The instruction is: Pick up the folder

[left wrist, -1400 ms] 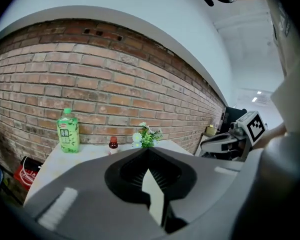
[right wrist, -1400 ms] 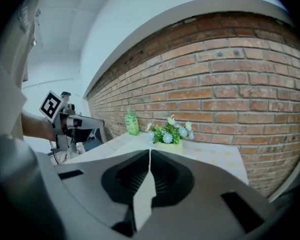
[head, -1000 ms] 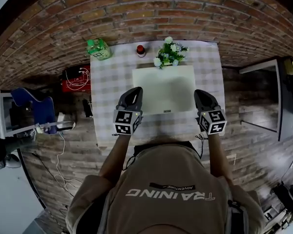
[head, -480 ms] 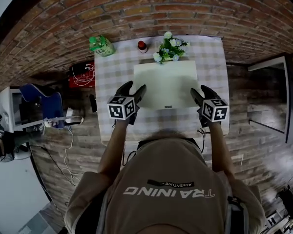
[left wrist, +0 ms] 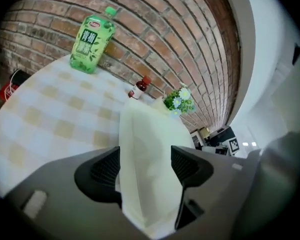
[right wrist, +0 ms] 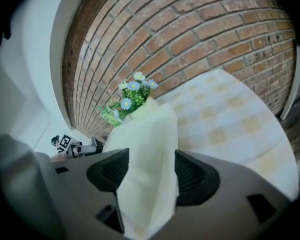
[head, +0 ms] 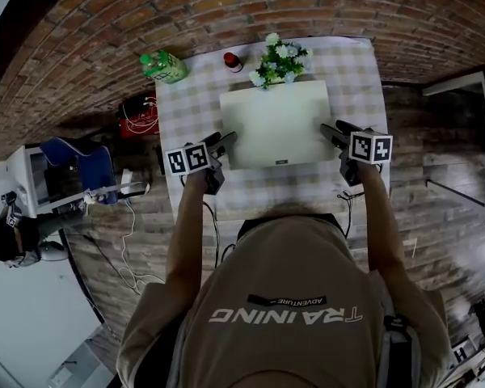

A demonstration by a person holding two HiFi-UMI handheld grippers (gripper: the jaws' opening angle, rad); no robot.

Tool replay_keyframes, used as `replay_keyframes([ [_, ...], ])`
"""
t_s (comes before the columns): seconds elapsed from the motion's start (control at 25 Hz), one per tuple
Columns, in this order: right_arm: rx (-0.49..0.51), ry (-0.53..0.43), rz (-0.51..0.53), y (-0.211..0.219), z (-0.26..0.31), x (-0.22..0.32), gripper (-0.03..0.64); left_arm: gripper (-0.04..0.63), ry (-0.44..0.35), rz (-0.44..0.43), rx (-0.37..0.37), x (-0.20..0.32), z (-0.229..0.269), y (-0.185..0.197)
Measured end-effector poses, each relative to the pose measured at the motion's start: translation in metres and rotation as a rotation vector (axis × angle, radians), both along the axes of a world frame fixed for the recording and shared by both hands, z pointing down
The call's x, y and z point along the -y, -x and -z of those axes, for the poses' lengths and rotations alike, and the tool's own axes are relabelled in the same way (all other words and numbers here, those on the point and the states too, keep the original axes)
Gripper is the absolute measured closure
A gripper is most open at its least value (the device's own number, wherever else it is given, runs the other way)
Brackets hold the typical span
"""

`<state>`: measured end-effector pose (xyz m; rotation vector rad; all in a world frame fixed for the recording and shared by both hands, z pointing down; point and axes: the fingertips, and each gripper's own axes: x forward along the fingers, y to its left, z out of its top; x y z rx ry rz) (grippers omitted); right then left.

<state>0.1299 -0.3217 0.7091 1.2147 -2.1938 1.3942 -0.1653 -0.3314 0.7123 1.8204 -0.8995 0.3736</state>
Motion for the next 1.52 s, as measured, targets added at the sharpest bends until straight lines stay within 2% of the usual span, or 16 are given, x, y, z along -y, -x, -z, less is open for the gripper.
replay_keyframes([
  [0.2,0.063,0.089,0.019,0.0,-0.016,0.015,0.36,0.284,0.043,-0.03,-0.028,0.012,-0.016,-0.004],
  [0.44,0.127,0.213,0.073,0.012,-0.04,0.018,0.357,0.256,0.145,-0.052,-0.093,0.015,-0.041,-0.018],
  [0.6,0.177,0.262,0.077,0.018,-0.048,0.019,0.342,0.255,0.165,-0.068,-0.085,0.016,-0.044,-0.018],
  [0.96,0.179,0.254,0.04,0.016,-0.05,0.022,0.342,0.255,0.213,-0.12,-0.026,0.017,-0.047,-0.02],
  [1.08,0.192,0.241,0.044,0.017,-0.049,0.022,0.342,0.255,0.221,-0.127,-0.043,0.016,-0.047,-0.019],
  [1.24,0.191,0.238,0.04,0.017,-0.048,0.02,0.344,0.255,0.21,-0.139,-0.075,0.015,-0.046,-0.02],
  [1.4,0.158,0.254,0.075,0.019,-0.043,0.019,0.344,0.256,0.178,-0.151,-0.061,0.017,-0.04,-0.021],
  [1.52,0.145,0.229,0.113,0.021,-0.032,0.014,0.344,0.256,0.151,-0.174,-0.051,0.012,-0.031,-0.02],
])
